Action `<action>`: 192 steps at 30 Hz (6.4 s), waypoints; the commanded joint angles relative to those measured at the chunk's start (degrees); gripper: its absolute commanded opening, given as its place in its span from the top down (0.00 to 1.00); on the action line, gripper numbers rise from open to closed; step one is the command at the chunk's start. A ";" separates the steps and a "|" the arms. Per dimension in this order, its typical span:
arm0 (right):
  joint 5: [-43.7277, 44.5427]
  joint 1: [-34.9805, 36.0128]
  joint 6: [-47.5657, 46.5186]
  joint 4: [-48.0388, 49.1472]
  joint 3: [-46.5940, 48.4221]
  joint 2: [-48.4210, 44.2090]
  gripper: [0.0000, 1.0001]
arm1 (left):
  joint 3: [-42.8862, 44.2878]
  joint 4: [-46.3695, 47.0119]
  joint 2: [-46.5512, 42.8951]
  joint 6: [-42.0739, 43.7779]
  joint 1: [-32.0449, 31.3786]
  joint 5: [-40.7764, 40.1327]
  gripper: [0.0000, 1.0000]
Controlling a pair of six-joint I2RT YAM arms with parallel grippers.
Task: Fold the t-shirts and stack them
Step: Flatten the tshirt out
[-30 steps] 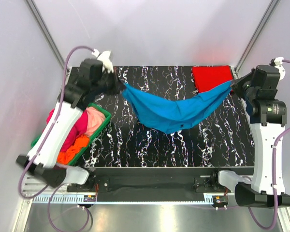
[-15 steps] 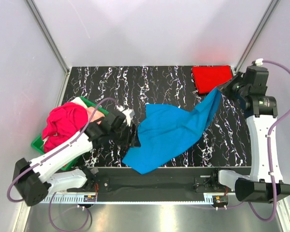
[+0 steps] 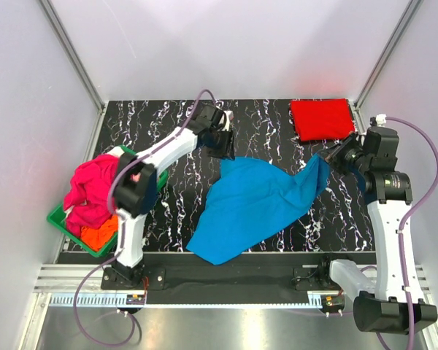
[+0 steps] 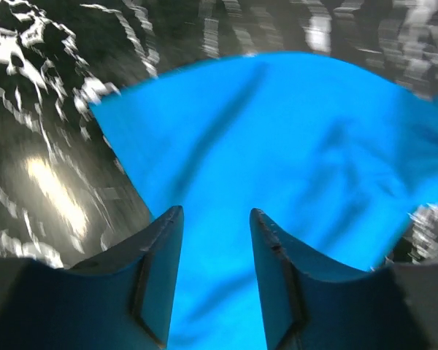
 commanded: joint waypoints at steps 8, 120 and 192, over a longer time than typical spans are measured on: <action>-4.78 0.14 1.65 6.04 -1.93 0.83 1.00 | 12.22 -1.87 14.49 6.47 6.17 3.78 0.55; 9.53 0.15 -4.68 18.45 41.06 29.42 1.00 | 1.94 18.08 -29.94 -6.97 27.88 10.10 1.00; 5.67 -0.73 -5.20 43.65 16.20 47.79 1.00 | 10.73 22.22 12.84 -2.93 36.41 14.23 1.00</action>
